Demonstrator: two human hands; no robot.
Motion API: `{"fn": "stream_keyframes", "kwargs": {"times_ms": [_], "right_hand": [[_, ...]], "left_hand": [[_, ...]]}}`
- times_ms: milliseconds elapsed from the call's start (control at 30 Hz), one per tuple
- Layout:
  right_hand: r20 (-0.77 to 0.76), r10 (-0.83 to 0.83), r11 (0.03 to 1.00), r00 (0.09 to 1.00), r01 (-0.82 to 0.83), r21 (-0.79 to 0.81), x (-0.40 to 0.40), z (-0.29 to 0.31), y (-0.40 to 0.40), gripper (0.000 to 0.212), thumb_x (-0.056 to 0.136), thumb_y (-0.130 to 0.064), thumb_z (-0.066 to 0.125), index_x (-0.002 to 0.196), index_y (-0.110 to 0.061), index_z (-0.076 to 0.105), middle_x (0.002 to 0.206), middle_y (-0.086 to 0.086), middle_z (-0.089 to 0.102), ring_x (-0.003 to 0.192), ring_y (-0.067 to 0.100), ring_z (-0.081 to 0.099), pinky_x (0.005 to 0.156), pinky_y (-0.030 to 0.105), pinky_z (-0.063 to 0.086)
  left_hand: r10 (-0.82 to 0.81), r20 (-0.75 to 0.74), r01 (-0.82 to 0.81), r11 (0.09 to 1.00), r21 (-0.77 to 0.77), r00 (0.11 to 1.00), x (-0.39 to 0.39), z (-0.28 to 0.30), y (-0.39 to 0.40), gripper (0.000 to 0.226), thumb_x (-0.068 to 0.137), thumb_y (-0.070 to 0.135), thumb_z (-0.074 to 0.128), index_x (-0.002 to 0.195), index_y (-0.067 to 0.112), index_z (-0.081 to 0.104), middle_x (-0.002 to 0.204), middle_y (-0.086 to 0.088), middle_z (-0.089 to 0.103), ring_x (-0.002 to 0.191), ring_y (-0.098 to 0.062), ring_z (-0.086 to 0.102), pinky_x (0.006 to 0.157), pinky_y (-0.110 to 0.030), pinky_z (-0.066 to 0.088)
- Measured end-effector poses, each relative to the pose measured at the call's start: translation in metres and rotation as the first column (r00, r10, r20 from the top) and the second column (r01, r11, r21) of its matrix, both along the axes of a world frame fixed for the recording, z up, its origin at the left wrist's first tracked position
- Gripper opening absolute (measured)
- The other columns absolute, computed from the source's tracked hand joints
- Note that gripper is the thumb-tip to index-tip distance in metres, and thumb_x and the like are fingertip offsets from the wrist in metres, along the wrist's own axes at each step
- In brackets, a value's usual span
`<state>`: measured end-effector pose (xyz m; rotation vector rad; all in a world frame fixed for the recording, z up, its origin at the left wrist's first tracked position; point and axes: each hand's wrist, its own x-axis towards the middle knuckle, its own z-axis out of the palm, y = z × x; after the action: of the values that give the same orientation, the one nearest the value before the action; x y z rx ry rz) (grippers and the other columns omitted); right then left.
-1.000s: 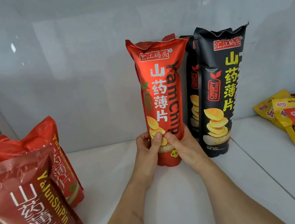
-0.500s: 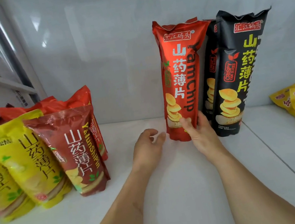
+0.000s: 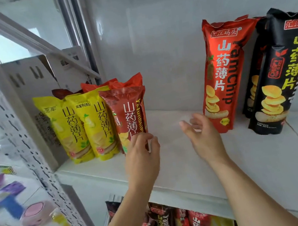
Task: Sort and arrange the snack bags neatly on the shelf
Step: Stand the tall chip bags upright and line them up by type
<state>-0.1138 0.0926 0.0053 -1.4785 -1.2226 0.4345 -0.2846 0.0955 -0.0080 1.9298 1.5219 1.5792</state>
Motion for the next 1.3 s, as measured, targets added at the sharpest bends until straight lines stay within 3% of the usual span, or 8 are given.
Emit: {"fn": "stream_keyframes", "kwargs": {"times_ms": [300,500,667,800,967,1067,1167,1300], "right_hand": [[-0.006,0.263,0.965,0.965,-0.263,-0.019,-0.083,0.024,0.014,0.084,0.076,-0.066,0.06,0.146,-0.025,0.038,0.146,-0.008,0.048,0.13,0.006,0.046,0.101,0.024,0.039],[-0.074,0.261,0.965,0.962,-0.26,0.034,-0.106,0.031,0.034,0.069,0.075,-0.067,0.067,0.132,-0.033,0.049,0.131,-0.016,0.06,0.123,0.003,0.055,0.105,0.036,0.046],[-0.126,0.259,0.965,0.958,-0.251,0.075,-0.111,0.033,0.043,0.065,0.072,-0.069,0.071,0.126,-0.037,0.052,0.121,-0.02,0.065,0.112,-0.004,0.06,0.096,0.025,0.05],[-0.135,0.214,0.975,0.967,-0.204,0.083,-0.104,0.035,0.047,0.087,0.071,-0.08,0.052,0.14,-0.027,0.046,0.13,-0.015,0.061,0.119,0.0,0.057,0.094,0.021,0.047],[-0.155,0.206,0.973,0.966,-0.186,0.136,-0.095,0.053,0.055,0.06,0.08,-0.078,0.043,0.122,-0.037,0.056,0.116,-0.024,0.064,0.112,-0.008,0.057,0.097,0.024,0.045],[-0.147,0.226,0.969,0.963,-0.206,0.139,-0.089,0.06,0.064,0.086,0.07,-0.086,0.041,0.134,-0.029,0.052,0.126,-0.017,0.062,0.119,-0.003,0.056,0.104,0.029,0.045],[-0.133,0.284,0.952,0.949,-0.264,0.154,-0.087,0.062,0.065,0.094,0.062,-0.09,0.051,0.134,-0.029,0.052,0.126,-0.016,0.063,0.117,-0.003,0.058,0.103,0.03,0.047],[-0.101,0.38,0.923,0.919,-0.37,0.103,-0.092,0.055,0.065,0.07,0.059,-0.071,0.073,0.118,-0.037,0.058,0.11,-0.018,0.07,0.103,0.002,0.067,0.094,0.036,0.055]], "left_hand": [[0.1,0.228,-0.102,0.995,-0.002,0.969,-0.046,-0.002,0.015,0.035,0.093,0.029,0.065,0.123,0.012,0.058,0.127,0.001,0.054,0.117,-0.012,0.048,0.092,-0.023,0.037],[-0.022,0.307,0.042,0.997,-0.057,0.951,-0.054,-0.006,0.024,0.05,0.092,0.032,0.065,0.136,0.014,0.048,0.137,0.001,0.049,0.129,-0.016,0.044,0.108,-0.038,0.041],[-0.088,0.344,0.11,0.993,-0.045,0.935,-0.058,-0.019,0.029,0.054,0.091,0.04,0.062,0.137,0.016,0.046,0.139,0.001,0.048,0.131,-0.018,0.045,0.107,-0.047,0.041],[-0.129,0.367,0.15,0.988,-0.028,0.921,-0.059,-0.023,0.032,0.057,0.088,0.046,0.06,0.137,0.02,0.045,0.139,0.006,0.046,0.131,-0.016,0.045,0.106,-0.049,0.043],[-0.155,0.378,0.14,0.988,0.067,0.913,-0.052,-0.013,0.035,0.061,0.087,0.057,0.055,0.138,0.027,0.041,0.139,0.011,0.043,0.133,-0.01,0.043,0.109,-0.043,0.042],[-0.133,0.375,0.103,0.99,0.099,0.917,-0.047,-0.004,0.035,0.064,0.085,0.056,0.056,0.139,0.023,0.042,0.141,0.007,0.043,0.134,-0.01,0.042,0.111,-0.038,0.04],[-0.085,0.355,0.06,0.995,0.082,0.931,-0.041,0.001,0.036,0.072,0.084,0.056,0.056,0.142,0.017,0.041,0.144,0.001,0.044,0.136,-0.015,0.041,0.111,-0.043,0.04],[-0.045,0.353,0.015,0.996,0.088,0.935,-0.033,0.001,0.038,0.065,0.087,0.056,0.053,0.14,0.019,0.043,0.143,0.004,0.044,0.136,-0.011,0.04,0.112,-0.04,0.039]]}}
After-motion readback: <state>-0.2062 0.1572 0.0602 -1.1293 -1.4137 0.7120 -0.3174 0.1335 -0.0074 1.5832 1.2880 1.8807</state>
